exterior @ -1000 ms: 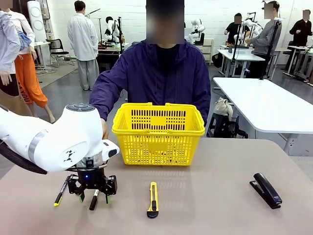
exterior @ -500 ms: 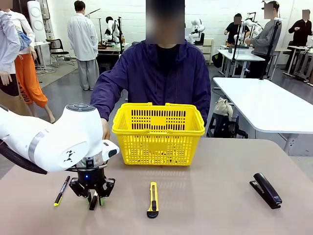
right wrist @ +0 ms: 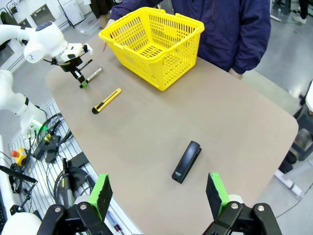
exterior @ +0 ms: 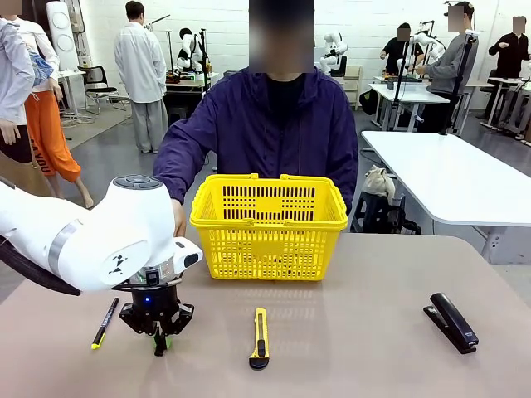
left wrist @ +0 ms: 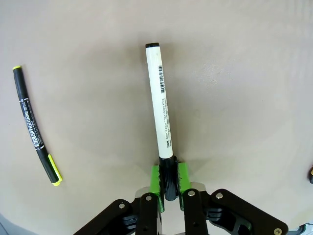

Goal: Place the items the person wants into the basket.
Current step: Pick up the item the person points to and place it in the Market Basket.

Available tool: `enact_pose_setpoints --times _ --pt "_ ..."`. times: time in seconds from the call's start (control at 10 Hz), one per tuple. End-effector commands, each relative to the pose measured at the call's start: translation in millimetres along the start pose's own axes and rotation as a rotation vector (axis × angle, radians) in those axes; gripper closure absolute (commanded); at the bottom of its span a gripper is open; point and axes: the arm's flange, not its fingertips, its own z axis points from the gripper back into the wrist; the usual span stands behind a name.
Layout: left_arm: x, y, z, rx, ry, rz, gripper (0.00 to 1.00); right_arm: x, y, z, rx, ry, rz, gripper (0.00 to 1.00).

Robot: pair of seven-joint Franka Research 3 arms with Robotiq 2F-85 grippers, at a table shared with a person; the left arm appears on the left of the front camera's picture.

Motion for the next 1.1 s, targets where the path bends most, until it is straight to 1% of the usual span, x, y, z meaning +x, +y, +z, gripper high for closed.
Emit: enact_pose_setpoints --times 0.0,0.1,0.3,0.4,0.5,0.7,0.8,1.0 --pt "-1 -3 -6 0.023 -0.002 0.009 1.0 1 -2 -2 0.021 -0.028 0.013 0.0" --pt "-1 -2 4 0.04 0.016 -0.017 1.0 1 -2 -2 0.021 -0.028 0.013 0.0" --pt "-12 5 64 0.049 0.025 -0.091 1.0 1 -2 -2 0.021 -0.028 0.013 0.0" --pt "-23 11 101 0.054 -0.022 -0.102 1.0 1 -2 -2 0.021 -0.028 0.013 0.0" --pt "-35 18 134 0.074 -0.073 -0.086 1.0 1 -2 -2 0.021 -0.028 0.013 0.0" --pt "-46 29 197 0.044 -0.087 -0.082 1.0 1 -2 -2 0.021 -0.028 0.013 0.0" --pt "-46 31 219 0.021 -0.087 -0.085 1.0 1 -2 -2 0.021 -0.028 0.013 0.0" --pt "-40 31 244 0.005 -0.073 -0.087 1.0 1 -2 -2 0.021 -0.028 0.013 0.0"
